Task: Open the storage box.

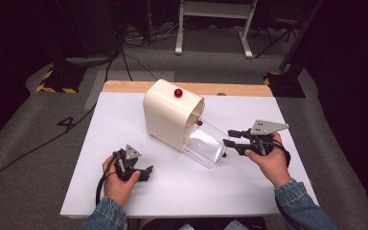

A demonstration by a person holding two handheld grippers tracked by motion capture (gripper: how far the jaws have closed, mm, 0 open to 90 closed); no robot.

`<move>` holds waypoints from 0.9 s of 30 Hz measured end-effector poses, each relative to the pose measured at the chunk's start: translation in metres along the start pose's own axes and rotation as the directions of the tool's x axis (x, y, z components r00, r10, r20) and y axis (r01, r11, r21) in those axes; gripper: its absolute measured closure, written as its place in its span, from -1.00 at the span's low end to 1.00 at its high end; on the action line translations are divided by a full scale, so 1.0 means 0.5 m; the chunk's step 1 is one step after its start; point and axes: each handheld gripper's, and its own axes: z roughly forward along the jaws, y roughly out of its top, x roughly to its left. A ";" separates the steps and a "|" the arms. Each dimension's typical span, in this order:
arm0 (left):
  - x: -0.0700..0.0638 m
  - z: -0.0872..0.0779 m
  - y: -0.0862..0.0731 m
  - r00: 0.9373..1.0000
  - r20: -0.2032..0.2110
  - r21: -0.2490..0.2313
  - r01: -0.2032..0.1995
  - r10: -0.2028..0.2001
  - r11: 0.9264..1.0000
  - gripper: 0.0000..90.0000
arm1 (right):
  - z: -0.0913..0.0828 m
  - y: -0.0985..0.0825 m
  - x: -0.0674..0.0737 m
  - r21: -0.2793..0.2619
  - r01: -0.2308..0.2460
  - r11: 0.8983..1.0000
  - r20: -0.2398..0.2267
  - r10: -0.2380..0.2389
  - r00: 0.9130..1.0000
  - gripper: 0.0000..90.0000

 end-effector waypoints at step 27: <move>-0.002 0.000 -0.002 1.000 -0.009 -0.012 -0.014 0.014 1.000 -0.73 | 0.147 0.061 -0.020 -0.032 0.022 0.999 -0.078 -0.024 0.997 0.50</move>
